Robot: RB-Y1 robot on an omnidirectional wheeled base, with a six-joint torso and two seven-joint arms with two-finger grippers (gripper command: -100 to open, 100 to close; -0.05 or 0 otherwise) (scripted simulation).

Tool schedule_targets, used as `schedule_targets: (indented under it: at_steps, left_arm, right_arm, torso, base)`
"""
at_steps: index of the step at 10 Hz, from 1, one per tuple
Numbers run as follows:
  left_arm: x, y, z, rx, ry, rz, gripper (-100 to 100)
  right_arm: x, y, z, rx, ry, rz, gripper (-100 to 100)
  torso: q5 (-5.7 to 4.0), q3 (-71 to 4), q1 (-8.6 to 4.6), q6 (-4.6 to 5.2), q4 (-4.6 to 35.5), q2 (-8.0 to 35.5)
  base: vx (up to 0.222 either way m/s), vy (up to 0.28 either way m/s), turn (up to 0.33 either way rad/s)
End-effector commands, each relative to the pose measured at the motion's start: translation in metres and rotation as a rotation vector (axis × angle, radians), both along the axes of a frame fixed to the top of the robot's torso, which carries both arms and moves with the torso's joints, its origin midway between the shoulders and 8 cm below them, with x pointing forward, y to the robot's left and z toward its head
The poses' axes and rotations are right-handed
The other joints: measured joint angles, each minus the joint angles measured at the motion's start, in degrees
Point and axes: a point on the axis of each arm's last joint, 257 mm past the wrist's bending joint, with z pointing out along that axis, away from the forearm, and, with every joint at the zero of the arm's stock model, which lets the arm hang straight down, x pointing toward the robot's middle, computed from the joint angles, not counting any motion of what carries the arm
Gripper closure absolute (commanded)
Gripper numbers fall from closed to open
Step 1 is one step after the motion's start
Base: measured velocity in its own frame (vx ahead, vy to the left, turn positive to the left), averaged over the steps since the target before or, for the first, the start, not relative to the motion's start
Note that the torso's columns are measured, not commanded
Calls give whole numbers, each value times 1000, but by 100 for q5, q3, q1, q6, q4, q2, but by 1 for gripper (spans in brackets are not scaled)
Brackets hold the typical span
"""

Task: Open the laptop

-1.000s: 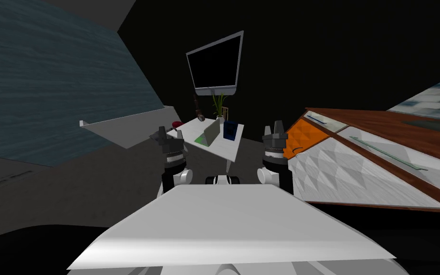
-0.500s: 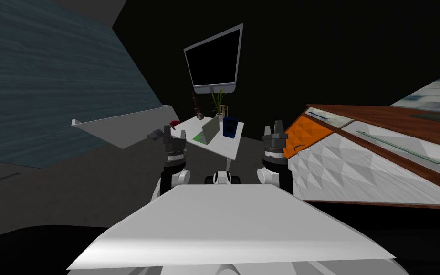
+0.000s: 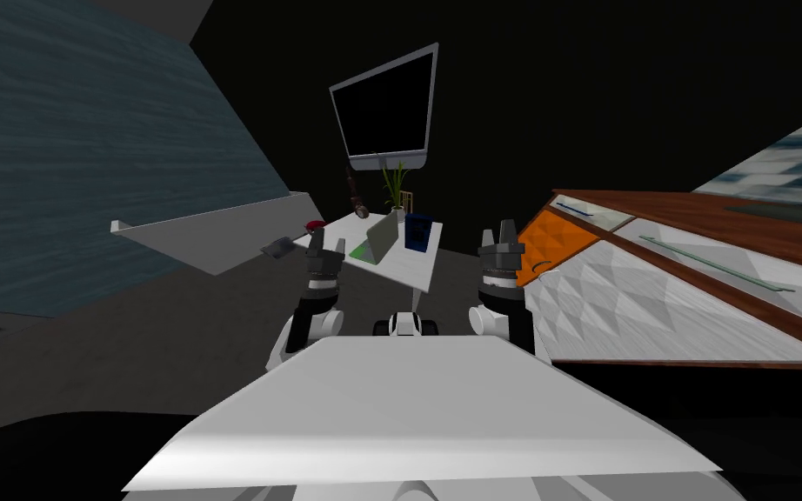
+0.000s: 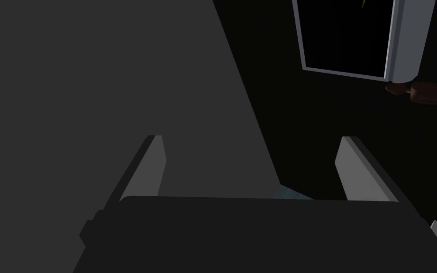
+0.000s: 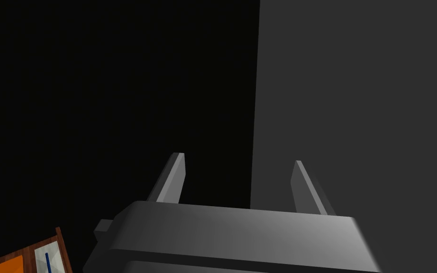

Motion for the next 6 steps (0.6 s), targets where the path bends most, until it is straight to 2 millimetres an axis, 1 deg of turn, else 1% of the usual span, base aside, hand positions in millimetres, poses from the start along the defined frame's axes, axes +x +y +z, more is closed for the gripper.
schedule_targets:
  at_steps: [1,6]
  left_arm:
    - [9,-6,-6,33,51,-16,-100]
    - [23,-14,-15,67,131,-26,-100]
  right_arm:
    - [0,0,0,0,0,0,0]
    - [0,0,0,0,0,0,0]
  torso:
    - [0,0,0,1,0,0]
    - [0,-1,2,0,0,-1]
  base:
    - [17,10,-101]
    - [13,13,-48]
